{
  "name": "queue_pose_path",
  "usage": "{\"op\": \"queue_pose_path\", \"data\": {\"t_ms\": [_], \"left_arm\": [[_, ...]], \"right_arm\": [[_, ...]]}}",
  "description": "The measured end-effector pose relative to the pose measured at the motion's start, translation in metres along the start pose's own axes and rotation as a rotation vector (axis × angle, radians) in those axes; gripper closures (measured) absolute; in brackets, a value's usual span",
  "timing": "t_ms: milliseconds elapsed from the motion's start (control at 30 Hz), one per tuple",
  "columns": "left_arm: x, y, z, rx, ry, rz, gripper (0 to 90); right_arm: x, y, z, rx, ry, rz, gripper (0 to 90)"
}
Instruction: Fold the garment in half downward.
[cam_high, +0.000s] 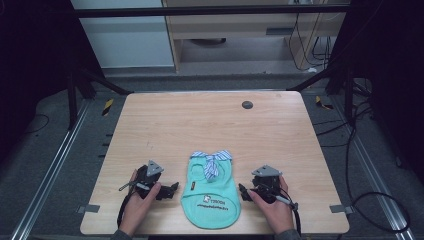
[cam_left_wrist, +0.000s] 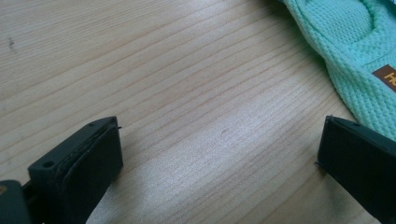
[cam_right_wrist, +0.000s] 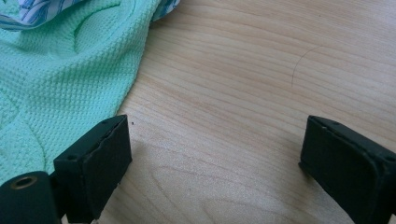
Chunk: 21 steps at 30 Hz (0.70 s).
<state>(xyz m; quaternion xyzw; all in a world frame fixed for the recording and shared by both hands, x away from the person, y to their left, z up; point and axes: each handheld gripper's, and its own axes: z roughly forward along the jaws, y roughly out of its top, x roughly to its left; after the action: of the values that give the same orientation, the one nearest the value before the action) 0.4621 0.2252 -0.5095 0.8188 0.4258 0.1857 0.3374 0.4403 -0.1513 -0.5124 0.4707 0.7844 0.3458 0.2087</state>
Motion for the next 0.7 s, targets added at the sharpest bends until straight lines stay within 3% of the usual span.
{"op": "queue_pose_path", "data": {"t_ms": [233,300,400,533,633,700], "left_arm": [[0.0,0.002,0.002,0.001,-0.008,0.01,0.0],[0.003,0.006,0.003,0.021,-0.029,0.014,0.0],[0.008,0.012,0.002,0.02,-0.038,-0.021,3.5],[0.02,0.023,-0.001,0.025,-0.047,-0.016,5.1],[0.027,0.036,-0.004,0.012,-0.056,-0.025,7.5],[0.029,0.046,-0.006,0.003,-0.043,-0.006,10.6]], "right_arm": [[-0.001,0.003,0.004,0.01,-0.003,0.005,4.6],[-0.001,0.005,0.005,0.016,-0.001,0.009,3.0],[-0.002,0.005,0.006,0.019,0.003,0.002,2.8],[-0.009,0.011,0.005,0.022,0.029,0.012,15.9],[-0.016,0.023,0.003,0.041,0.05,0.031,27.0],[-0.019,0.037,0.001,0.044,0.055,0.012,35.9]]}}
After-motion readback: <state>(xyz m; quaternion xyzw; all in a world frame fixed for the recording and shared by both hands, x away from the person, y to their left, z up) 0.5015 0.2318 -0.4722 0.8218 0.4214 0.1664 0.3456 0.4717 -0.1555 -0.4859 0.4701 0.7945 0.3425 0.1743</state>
